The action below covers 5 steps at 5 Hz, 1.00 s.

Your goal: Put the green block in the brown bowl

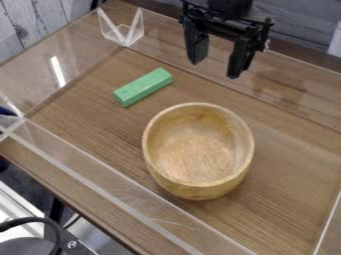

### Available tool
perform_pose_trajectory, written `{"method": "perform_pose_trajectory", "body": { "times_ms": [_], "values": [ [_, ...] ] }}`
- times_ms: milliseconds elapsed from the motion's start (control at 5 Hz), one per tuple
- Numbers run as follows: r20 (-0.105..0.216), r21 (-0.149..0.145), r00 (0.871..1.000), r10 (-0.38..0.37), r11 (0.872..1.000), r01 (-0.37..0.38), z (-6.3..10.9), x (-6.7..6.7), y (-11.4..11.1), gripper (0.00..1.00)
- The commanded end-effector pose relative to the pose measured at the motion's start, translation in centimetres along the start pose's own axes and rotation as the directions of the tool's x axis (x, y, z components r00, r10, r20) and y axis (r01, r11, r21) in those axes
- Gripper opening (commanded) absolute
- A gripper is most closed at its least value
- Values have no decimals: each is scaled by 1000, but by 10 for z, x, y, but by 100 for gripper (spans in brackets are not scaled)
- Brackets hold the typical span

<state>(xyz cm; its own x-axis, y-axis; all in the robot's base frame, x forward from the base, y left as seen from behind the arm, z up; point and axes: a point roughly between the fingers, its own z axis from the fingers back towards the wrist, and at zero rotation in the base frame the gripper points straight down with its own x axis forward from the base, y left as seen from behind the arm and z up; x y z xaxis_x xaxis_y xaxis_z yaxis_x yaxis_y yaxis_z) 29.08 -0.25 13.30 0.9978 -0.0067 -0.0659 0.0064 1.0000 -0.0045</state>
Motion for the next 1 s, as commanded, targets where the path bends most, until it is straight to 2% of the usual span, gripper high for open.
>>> {"method": "perform_pose_trajectory", "body": {
  "times_ms": [0, 200, 400, 600, 800],
  "values": [
    [-12, 2, 1000, 23, 1000, -23, -7, 4, 17, 100],
    [-37, 44, 993, -111, 993, 112, -16, 4, 33, 100],
    [-72, 18, 958, -279, 960, 280, -15, 8, 38, 100],
    [-94, -7, 904, -417, 908, 418, -15, 12, 39, 100],
    [-109, -7, 843, -527, 848, 530, -22, 16, 51, 100]
  ]
}}
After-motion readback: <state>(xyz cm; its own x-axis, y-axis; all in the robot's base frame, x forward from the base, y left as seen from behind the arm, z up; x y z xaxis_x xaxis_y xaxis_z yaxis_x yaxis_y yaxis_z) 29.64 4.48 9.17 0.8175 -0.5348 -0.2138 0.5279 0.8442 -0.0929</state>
